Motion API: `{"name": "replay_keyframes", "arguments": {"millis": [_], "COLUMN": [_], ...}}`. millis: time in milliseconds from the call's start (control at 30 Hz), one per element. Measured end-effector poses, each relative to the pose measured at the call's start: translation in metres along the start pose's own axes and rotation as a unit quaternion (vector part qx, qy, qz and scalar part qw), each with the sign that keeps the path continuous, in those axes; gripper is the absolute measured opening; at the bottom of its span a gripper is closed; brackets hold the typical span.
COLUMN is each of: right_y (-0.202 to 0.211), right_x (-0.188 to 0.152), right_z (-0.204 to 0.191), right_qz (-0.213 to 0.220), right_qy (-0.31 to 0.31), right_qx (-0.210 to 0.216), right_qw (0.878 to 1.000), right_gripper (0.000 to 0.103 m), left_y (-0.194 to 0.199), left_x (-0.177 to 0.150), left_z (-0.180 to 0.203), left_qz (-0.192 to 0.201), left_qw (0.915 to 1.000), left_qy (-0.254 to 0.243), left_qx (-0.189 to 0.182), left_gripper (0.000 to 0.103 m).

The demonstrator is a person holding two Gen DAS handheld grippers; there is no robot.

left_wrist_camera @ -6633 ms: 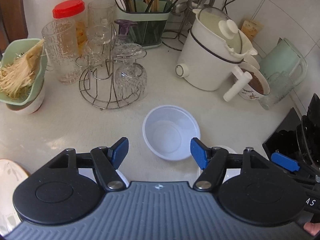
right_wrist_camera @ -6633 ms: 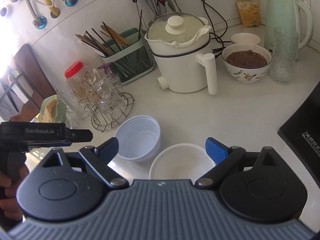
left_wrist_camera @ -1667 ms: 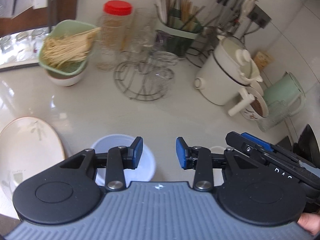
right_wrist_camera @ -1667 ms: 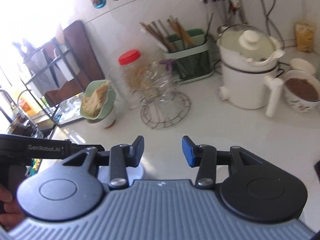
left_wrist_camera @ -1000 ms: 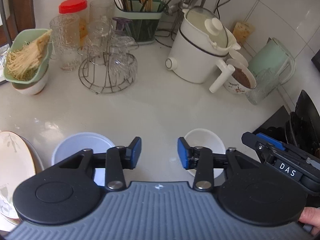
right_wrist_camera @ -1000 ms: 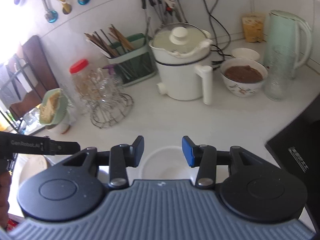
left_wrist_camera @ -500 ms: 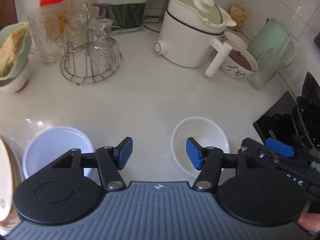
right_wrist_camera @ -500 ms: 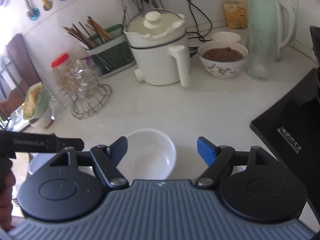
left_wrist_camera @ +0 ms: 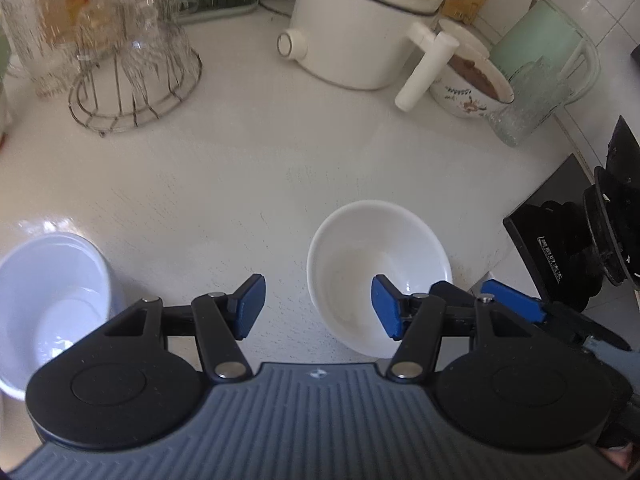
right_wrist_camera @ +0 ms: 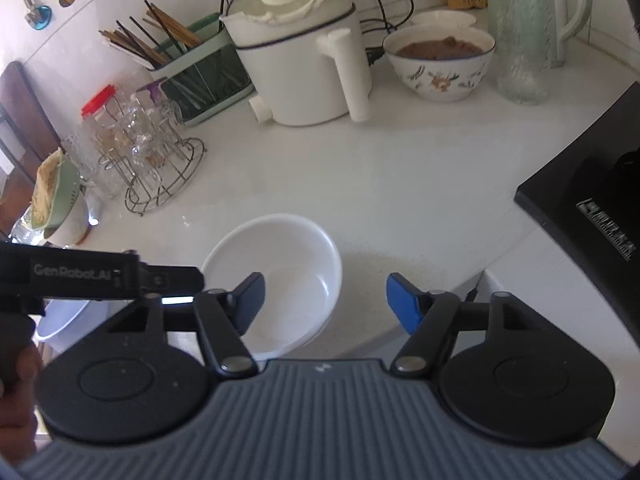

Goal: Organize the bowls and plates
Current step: 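Move both grippers toward the white ceramic bowl, then close the left gripper on the rim of the white ceramic bowl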

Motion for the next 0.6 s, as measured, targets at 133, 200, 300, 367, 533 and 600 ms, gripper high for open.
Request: {"name": "replay_keyframes", "arguments": {"millis": [133,200,300,367,533,600], "right_y": [-0.008,-0.012,-0.016,-0.018,-0.023,-0.025], "right_x": [-0.004,-0.006,-0.009,-0.012,-0.016,-0.018], "right_z": [0.000,0.001,0.002,0.000,-0.004,-0.005], "right_qz": [-0.002,-0.005,-0.009,-0.012,-0.020,-0.026], "right_qy": [-0.007,-0.017,-0.025,-0.025,-0.025,-0.030], "right_qx": [-0.004,-0.006,-0.009,-0.009,-0.010,-0.007], "right_qw": [1.000,1.000,1.000,1.000,0.999,0.999], "right_gripper": [0.064,0.062,0.053,0.042,0.030,0.023], "left_y": [-0.013,-0.016,-0.021,-0.025,-0.031,-0.033], "left_x": [-0.003,-0.004,-0.004,-0.004,-0.005,-0.005], "left_z": [-0.004,-0.004,-0.004,-0.005,-0.011,-0.013], "left_qz": [-0.014,-0.018,-0.020,-0.024,-0.032,-0.034], "left_qw": [0.9998,0.9997,0.9997,0.9996,0.9985,0.9979], "left_qy": [0.011,0.014,0.007,0.008,0.037,0.048], "left_qx": [-0.003,-0.007,-0.008,-0.008,-0.024,-0.025], "left_gripper": [0.064,0.064,0.061,0.054,0.037,0.030]}}
Point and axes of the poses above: each gripper's, at about its wrist camera, not at the fingertips, and y roughly against the way its jaws point, z to its right, x to its top, the point moved 9 cm from there along -y, roughly the way its jaws point, and after that the axes turned 12 degrees about z, right-handed, at the moved point
